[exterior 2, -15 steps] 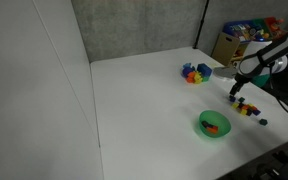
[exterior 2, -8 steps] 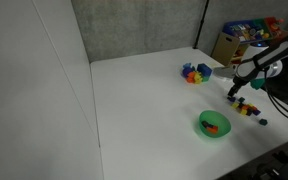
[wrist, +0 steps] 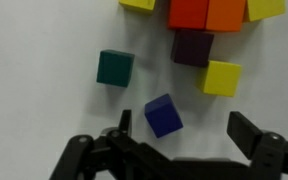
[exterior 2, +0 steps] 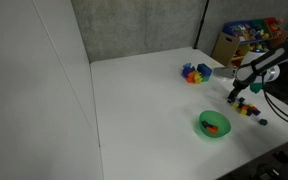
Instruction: Put a small blue block in the bowl
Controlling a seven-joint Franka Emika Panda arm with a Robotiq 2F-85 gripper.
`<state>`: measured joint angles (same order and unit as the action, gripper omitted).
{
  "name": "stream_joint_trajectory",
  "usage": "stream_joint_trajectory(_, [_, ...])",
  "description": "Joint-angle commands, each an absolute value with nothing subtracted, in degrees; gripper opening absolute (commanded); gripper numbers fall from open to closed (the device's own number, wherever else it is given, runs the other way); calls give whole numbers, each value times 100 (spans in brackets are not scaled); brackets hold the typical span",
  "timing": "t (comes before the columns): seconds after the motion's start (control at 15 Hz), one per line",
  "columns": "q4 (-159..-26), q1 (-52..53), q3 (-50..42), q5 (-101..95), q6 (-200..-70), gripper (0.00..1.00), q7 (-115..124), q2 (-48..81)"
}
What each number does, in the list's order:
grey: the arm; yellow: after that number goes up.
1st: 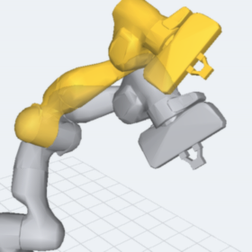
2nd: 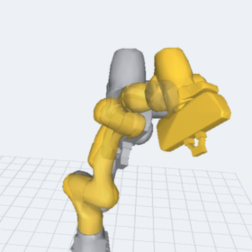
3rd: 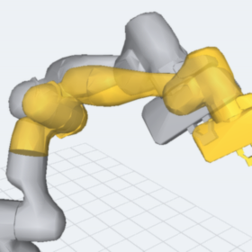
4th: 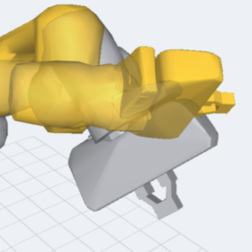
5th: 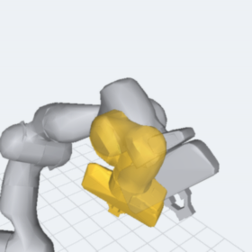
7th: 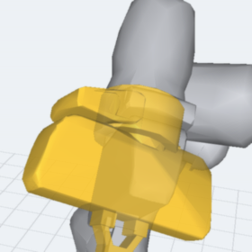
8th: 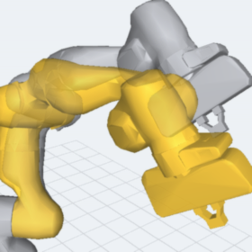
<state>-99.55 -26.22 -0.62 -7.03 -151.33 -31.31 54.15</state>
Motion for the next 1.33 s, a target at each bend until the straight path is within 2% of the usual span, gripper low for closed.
stream_joint_trajectory(0.0, [-9714,-2765,40,-648,-14986,66,-3354,5545])
stream_joint_trajectory(0.47, [-10233,-2621,63,-648,-15064,9,-3208,4996])
stream_joint_trajectory(0.53, [-10342,-2589,85,-649,-15083,5,-3195,4871])
stream_joint_trajectory(0.6, [-10497,-2523,98,-654,-15144,9,-3147,4705])
stream_joint_trajectory(1.27, [-12501,-1602,220,-628,-15195,9,-2661,2658])
